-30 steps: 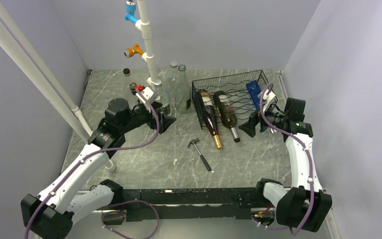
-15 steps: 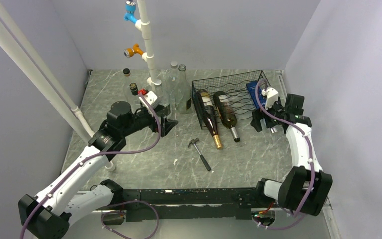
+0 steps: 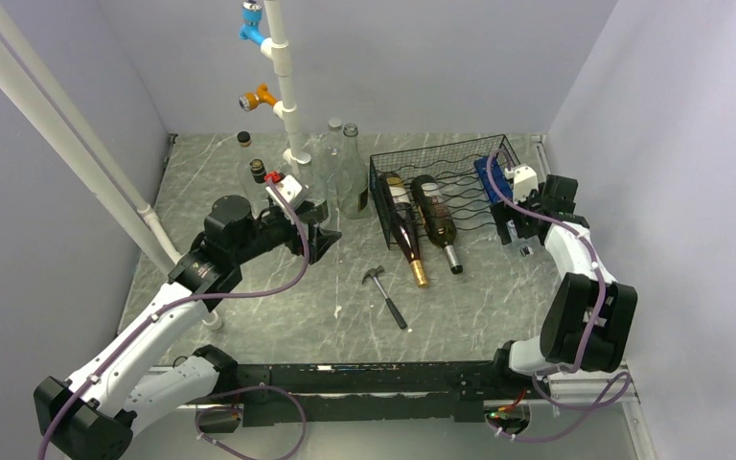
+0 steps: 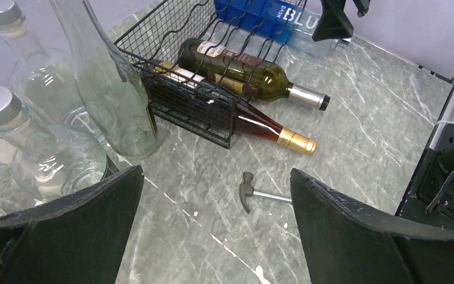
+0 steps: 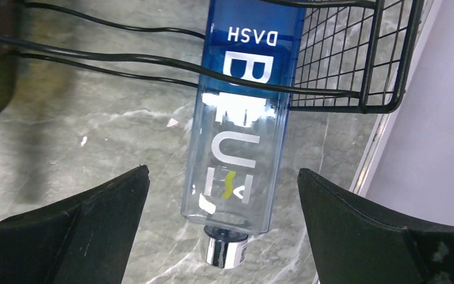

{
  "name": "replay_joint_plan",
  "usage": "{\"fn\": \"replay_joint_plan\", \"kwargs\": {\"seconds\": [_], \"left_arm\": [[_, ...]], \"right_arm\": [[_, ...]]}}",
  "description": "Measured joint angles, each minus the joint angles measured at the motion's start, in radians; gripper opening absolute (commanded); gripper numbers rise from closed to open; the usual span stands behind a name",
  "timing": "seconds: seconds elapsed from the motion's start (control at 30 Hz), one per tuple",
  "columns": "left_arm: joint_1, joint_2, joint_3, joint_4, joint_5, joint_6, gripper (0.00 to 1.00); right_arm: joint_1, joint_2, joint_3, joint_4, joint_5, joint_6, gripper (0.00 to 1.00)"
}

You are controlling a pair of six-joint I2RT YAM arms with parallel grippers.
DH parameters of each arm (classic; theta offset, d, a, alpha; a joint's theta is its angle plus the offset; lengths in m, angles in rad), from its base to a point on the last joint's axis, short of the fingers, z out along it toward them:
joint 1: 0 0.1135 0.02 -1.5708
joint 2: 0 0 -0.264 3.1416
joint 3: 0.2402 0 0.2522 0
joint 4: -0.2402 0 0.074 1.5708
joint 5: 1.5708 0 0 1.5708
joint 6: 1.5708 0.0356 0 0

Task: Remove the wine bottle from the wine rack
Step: Pick up the wine bottle from the wine rack.

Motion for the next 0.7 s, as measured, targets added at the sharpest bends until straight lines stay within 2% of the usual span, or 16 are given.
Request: {"fn": "replay_joint_plan", "kwargs": {"seconds": [0.23,0.7], "left_arm": [[0.0,0.0,0.0,0.0,-0.003,0.006,0.99],[0.0,0.0,0.0,0.0,-0.003,0.008,1.0]], "right_arm": [[0.0,0.056,-0.033,0.082,0.05,0.002,0.99],[0.021,0.142,-0.054,0.196,0.079,-0.011,0.92]]}}
